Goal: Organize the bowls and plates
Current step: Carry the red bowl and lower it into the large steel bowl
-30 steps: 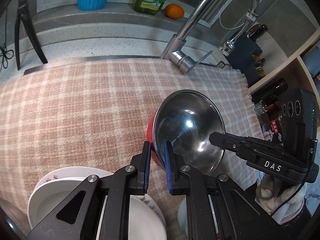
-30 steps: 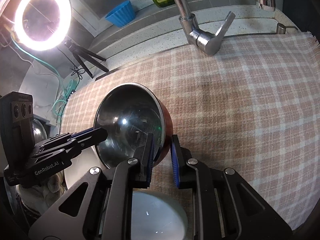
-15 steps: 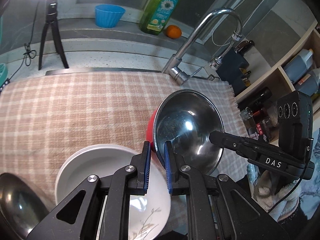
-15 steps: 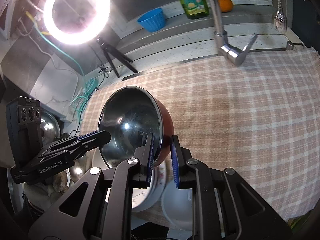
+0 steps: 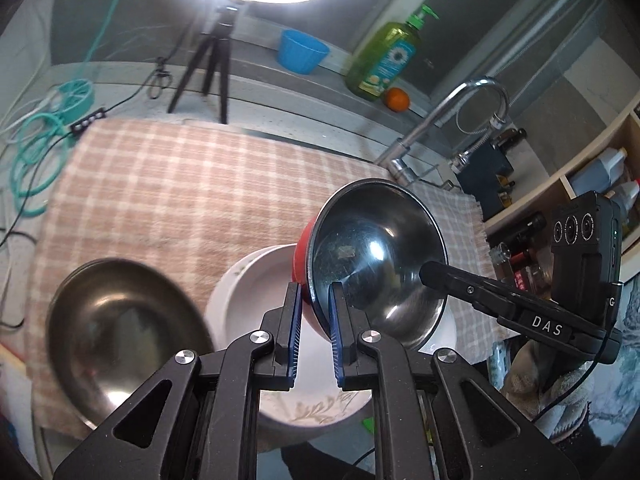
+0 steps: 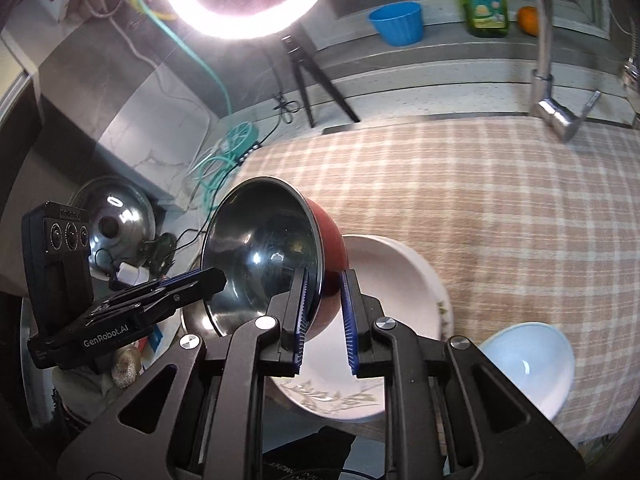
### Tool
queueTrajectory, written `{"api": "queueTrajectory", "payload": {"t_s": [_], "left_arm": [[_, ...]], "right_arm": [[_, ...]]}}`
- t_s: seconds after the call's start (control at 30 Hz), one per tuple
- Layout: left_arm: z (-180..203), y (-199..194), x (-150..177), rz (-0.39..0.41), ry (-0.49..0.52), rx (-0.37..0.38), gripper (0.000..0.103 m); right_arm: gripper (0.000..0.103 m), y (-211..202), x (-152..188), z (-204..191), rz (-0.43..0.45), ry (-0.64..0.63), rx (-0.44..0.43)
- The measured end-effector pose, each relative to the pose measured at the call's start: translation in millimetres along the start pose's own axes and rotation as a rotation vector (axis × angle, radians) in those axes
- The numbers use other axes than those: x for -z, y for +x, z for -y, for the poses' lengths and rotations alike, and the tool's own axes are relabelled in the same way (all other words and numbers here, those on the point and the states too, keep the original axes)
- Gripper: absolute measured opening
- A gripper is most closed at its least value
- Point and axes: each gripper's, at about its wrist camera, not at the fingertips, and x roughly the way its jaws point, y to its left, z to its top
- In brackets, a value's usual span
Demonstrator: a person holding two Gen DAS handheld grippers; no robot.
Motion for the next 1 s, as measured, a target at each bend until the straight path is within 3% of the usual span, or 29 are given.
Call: {"api": "queueTrajectory", "payload": {"t_s": [0.43, 1.0], "left_arm": [[-69.2, -55.1, 24.4, 0.074, -0.127, -0.103, 0.012], [-129.1, -44.1, 52.3, 0.008, -0.240, -0.180, 0.011]], "right_arm": [[0.017, 68.8, 8.7, -71.9, -0.122, -0.127, -0.078], [0.017, 135.6, 26.1, -100.2, -0.245, -0.220, -0.027]]}}
